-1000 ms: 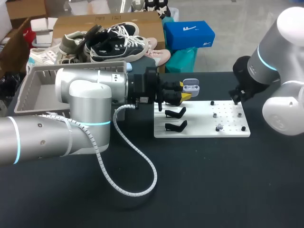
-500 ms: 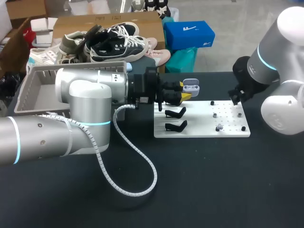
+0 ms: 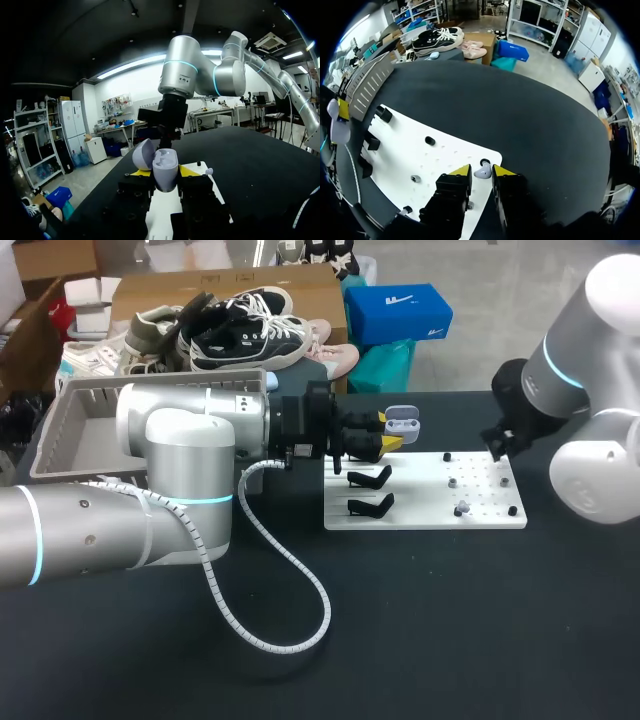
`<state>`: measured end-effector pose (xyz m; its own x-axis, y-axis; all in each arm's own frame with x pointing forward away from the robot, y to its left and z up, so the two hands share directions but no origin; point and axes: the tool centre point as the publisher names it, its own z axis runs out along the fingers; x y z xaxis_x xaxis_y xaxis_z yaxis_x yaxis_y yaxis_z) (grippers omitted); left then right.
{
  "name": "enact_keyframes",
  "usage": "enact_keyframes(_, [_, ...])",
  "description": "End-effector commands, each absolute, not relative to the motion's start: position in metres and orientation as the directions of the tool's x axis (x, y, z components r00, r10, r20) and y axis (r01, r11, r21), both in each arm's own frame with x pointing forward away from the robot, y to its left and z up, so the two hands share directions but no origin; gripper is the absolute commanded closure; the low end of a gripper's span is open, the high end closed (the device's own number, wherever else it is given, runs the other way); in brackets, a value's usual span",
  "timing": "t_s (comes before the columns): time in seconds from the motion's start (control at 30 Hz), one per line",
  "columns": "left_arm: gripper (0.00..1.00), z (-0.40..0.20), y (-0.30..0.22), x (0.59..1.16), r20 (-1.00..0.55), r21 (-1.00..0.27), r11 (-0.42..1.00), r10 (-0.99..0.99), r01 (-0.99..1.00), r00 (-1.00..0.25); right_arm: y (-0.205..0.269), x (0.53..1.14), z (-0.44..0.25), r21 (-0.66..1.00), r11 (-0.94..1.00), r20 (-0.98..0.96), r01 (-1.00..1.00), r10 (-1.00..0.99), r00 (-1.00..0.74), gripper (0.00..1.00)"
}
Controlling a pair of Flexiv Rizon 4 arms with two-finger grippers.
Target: Pick up each earbud case from the left stands, insert the matching earbuds, close the lid, and place the case in the box.
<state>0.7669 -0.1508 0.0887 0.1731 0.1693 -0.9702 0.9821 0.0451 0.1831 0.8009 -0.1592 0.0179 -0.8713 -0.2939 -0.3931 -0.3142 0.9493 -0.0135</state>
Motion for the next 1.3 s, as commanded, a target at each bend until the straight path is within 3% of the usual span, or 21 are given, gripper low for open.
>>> enact_keyframes(0.03, [1.0, 0.088, -0.151, 0.766, -0.97, 0.185, 0.048, 0.168, 0.982, 0.174, -0.158, 0.8, 0.017, -0.021, 0.953, -0.394, -0.304, -0.287, -0.873, 0.86])
enact_keyframes(0.17, [1.0, 0.088, -0.151, 0.766, -0.97, 0.185, 0.048, 0.168, 0.982, 0.174, -0.158, 0.8, 0.016, -0.019, 0.954, -0.389, -0.298, -0.281, -0.877, 1.0])
enact_keyframes(0.6, [1.0, 0.088, -0.151, 0.766, -0.97, 0.185, 0.048, 0.168, 0.982, 0.174, -0.163, 0.78, 0.044, -0.018, 0.958, -0.426, -0.285, -0.265, -0.865, 1.0])
enact_keyframes(1.3, [1.0, 0.088, -0.151, 0.766, -0.97, 0.185, 0.048, 0.168, 0.982, 0.174, -0.14, 0.692, 0.096, -0.14, 0.926, -0.407, -0.35, -0.376, -0.832, 1.0])
